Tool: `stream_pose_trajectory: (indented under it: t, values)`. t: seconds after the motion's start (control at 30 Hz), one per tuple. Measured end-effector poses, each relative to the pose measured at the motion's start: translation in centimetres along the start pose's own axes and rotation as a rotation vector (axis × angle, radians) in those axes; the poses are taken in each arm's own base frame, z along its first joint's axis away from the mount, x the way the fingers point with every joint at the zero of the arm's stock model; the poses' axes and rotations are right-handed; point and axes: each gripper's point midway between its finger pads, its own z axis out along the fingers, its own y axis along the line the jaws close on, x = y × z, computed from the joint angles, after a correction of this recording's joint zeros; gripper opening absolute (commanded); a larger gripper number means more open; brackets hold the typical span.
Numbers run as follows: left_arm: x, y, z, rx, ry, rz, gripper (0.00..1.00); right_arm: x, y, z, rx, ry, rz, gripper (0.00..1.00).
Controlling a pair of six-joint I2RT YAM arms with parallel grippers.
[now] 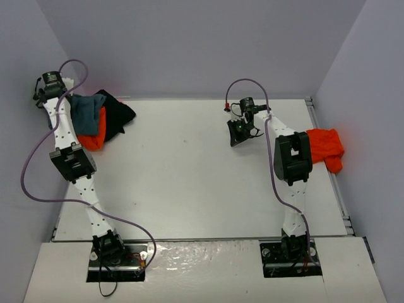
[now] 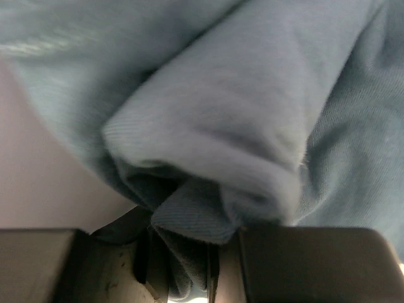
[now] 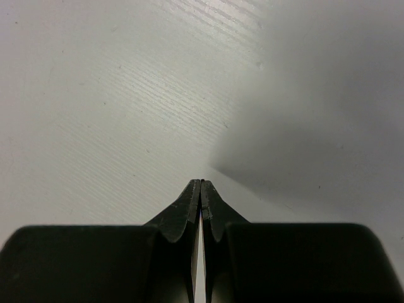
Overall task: Fold and stack the t-shirts
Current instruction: Put the neatly folded tshirt into the corner of the board with the left arm
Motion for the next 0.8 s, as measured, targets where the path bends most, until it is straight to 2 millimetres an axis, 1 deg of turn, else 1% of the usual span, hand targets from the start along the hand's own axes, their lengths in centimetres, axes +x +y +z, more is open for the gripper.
stream_pose_trajectory:
  t: [0.03, 0.07, 0.13, 0.17, 0.23, 0.3, 0.33, 0.4, 0.47, 0.53, 0.6, 0.67, 0.73, 0.8]
  values:
    - [0.4, 1.0, 0.2, -0.007, 0.002, -0.02, 0.07, 0.0, 0.0, 0.0, 0.0, 0.001, 0.0, 0.01]
    - [0.8, 1.6, 0.4, -0.01, 0.004, -0.034, 0.18, 0.0, 0.1, 0.0, -0.001, 0.002, -0.001, 0.04]
    - [1.1, 2.1, 0.5, -0.006, 0.005, -0.051, 0.22, 0.0, 0.3, 0.1, -0.002, 0.003, -0.004, 0.14]
    - [1.1, 2.1, 0.5, -0.003, 0.004, -0.057, 0.31, 0.1, 0.4, 0.1, -0.001, 0.005, -0.006, 0.18]
    - [1.0, 1.6, 0.5, 0.008, 0.005, -0.065, 0.51, 0.1, 0.6, 0.2, 0.004, 0.009, -0.014, 0.27]
    - [0.6, 0.9, 0.4, 0.028, -0.006, -0.072, 0.53, 0.1, 0.9, 0.3, 0.008, 0.012, -0.024, 0.35]
    - [0.4, 0.4, 0.4, 0.043, -0.014, -0.077, 0.56, 0.1, 0.9, 0.4, 0.01, 0.013, -0.027, 0.36]
    - [0.0, -0.4, 0.2, 0.075, -0.029, -0.089, 0.71, 0.1, 1.0, 0.4, 0.013, 0.015, -0.033, 0.39]
    - [-0.5, -1.2, -0.1, 0.109, -0.045, -0.102, 0.72, 0.1, 1.1, 0.5, 0.014, 0.016, -0.038, 0.42]
    - [-1.3, -2.0, -0.9, 0.147, -0.073, -0.117, 0.7, 0.1, 1.1, 0.5, 0.018, 0.018, -0.043, 0.44]
    - [-2.4, -2.4, -2.4, 0.171, -0.113, -0.13, 0.71, 0.1, 1.0, 0.5, 0.023, 0.018, -0.045, 0.44]
    - [-3.8, -2.2, -4.9, 0.181, -0.169, -0.143, 0.74, 0.1, 0.8, 0.4, 0.029, 0.017, -0.047, 0.45]
    - [-5.6, -1.5, -8.6, 0.184, -0.251, -0.161, 0.76, -0.2, 0.7, 0.2, 0.043, 0.011, -0.054, 0.46]
    - [-7.4, -0.7, -13.0, 0.184, -0.348, -0.176, 0.78, -1.1, 0.4, -0.7, 0.071, -0.012, -0.072, 0.47]
